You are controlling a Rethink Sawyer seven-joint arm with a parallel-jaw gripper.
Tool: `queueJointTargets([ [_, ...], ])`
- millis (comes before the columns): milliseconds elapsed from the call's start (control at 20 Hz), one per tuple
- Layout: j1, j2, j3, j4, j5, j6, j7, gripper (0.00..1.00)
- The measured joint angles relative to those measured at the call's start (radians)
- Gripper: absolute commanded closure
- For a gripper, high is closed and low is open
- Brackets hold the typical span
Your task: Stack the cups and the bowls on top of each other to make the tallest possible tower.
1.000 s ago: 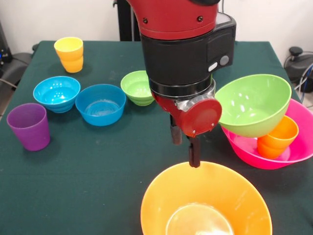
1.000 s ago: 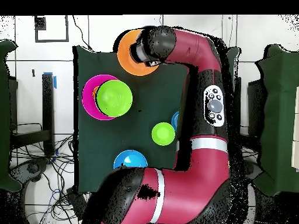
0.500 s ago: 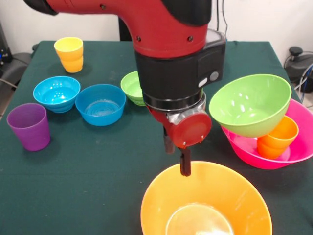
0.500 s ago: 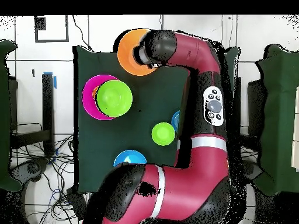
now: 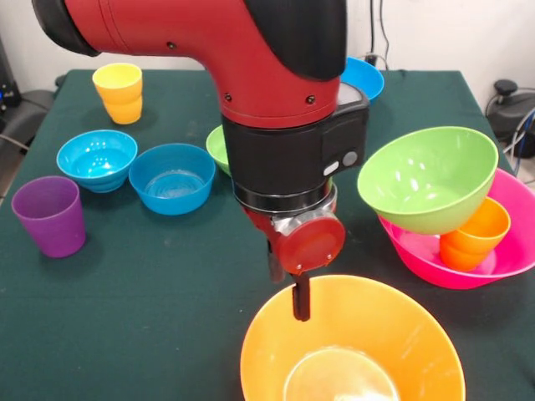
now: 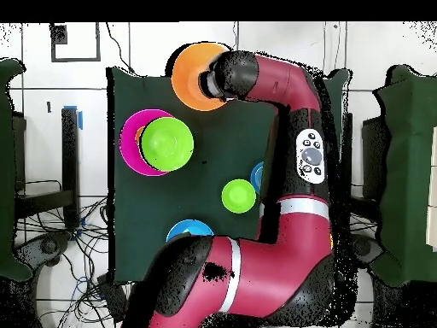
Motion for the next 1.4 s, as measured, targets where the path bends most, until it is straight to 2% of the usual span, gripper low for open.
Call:
queueJointTargets([
  [800, 0.019, 0.009, -0.060, -0.003, 0.000, -0.036, 0.000, 0.00],
  [1400, 0.043, 0.085, -0.076, -0.040, 0.007, -0.035, 0.000, 0.00],
])
